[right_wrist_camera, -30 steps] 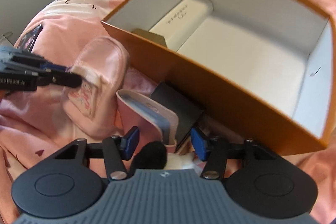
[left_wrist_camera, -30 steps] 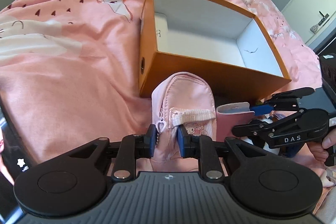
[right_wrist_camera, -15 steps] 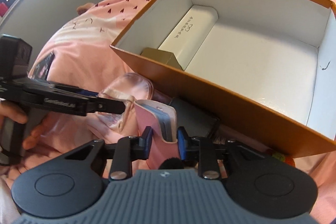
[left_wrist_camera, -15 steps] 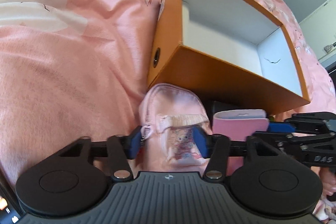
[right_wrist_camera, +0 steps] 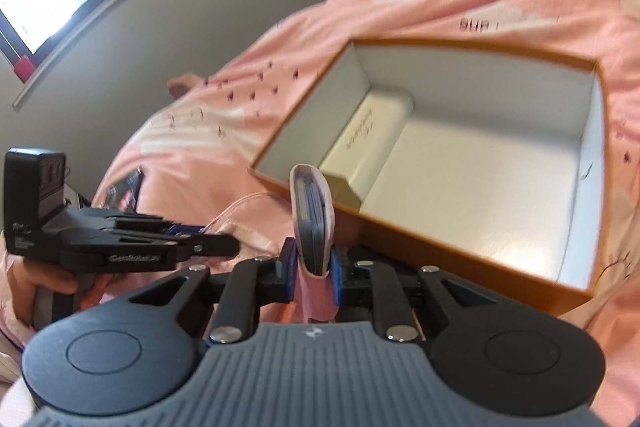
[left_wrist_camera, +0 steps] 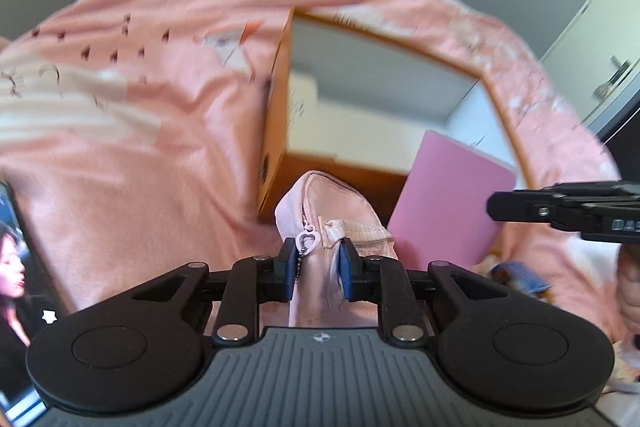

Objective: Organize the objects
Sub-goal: 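Lift the pink backpack and the wallet and carry them over the box, then lower the pink backpack and wallet into the box and open the right tool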

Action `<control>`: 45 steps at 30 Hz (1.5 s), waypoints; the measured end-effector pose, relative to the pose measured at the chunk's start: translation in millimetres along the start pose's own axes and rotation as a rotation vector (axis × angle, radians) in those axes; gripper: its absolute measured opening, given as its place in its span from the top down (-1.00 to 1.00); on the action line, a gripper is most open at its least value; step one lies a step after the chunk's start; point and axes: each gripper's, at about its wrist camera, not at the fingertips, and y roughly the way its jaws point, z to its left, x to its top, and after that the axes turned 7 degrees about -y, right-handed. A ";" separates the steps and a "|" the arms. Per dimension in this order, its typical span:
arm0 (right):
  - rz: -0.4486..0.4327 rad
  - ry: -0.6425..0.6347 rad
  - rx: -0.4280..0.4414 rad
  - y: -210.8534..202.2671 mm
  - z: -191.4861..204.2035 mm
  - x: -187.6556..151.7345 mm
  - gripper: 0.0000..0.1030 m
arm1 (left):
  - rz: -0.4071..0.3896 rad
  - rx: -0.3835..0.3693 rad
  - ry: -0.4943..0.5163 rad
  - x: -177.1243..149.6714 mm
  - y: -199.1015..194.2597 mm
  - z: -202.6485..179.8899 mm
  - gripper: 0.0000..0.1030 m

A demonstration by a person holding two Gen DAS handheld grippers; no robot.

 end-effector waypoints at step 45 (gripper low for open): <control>0.399 0.210 -0.008 161.2 -131.8 71.8 0.78 | -0.116 -0.093 0.082 110.6 73.6 -30.2 0.53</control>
